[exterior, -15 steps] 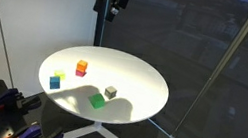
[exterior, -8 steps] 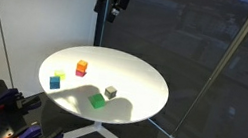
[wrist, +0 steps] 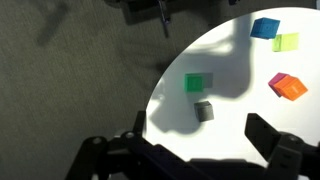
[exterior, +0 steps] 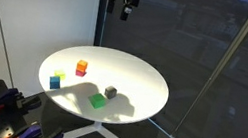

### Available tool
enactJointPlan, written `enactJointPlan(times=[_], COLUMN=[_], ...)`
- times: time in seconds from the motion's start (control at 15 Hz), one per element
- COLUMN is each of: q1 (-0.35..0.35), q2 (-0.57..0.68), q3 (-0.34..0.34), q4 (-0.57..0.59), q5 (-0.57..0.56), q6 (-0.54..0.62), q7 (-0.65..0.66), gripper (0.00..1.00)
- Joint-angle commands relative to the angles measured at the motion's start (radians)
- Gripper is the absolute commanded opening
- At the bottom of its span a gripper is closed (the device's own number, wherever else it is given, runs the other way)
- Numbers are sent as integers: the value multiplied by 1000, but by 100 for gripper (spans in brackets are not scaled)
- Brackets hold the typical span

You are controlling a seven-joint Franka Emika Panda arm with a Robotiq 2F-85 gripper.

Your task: Put the grey block on the stack of blocks

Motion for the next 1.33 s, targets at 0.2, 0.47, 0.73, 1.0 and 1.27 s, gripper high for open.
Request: enactJointPlan(times=[0.2, 0.47, 0.73, 1.0, 1.27], q1=[3, 10, 18, 32, 47], q2=[27, 58, 100, 152, 198], q3=[50, 73, 82, 87, 93], q4=[8, -4, -14, -9, -7], q5=[-70, -105, -103, -78, -55], q6=[141, 230, 322, 375, 386], q7=[68, 95, 90, 70, 45], gripper=[100, 100, 100, 100, 100])
